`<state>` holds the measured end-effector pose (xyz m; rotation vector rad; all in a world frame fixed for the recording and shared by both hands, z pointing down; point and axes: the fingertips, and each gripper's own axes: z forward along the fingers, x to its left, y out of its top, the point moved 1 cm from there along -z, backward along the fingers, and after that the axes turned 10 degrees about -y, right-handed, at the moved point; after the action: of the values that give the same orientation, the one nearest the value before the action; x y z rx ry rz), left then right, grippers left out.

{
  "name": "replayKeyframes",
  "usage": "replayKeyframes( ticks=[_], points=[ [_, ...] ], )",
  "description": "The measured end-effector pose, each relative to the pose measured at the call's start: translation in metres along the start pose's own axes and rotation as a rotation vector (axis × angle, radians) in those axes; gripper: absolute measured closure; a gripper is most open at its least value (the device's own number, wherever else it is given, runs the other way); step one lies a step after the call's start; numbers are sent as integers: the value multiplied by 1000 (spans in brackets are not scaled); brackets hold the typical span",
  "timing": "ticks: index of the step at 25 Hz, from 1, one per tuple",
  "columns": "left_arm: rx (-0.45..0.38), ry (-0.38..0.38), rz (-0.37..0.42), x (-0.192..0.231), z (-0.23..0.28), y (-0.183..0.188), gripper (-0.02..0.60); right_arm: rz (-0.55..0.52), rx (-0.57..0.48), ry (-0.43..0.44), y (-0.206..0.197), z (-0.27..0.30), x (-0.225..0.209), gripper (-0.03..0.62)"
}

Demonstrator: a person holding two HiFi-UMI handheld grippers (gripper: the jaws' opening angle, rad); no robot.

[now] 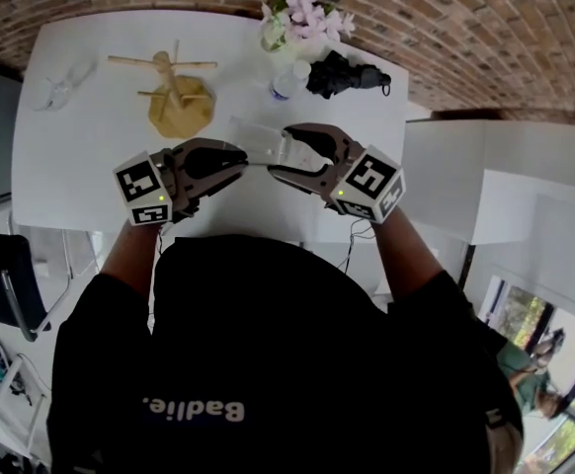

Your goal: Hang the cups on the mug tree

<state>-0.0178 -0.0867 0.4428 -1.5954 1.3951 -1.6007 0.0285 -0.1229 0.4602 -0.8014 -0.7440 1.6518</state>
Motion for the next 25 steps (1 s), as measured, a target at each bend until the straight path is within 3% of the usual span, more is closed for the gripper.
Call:
replayKeyframes(
  ticks=[10,20,25],
  points=[
    [-81,103,-46,27,-11,-5,494,-64,74,-135,6,15,-11,293],
    [-212,200,-105,63,-29,-18,460,-79,166,-183,1,44,-30,293],
    [-219,236,-95,78,-37,-26,456,-115,242,-189,-5,58,-39,293]
  ],
)
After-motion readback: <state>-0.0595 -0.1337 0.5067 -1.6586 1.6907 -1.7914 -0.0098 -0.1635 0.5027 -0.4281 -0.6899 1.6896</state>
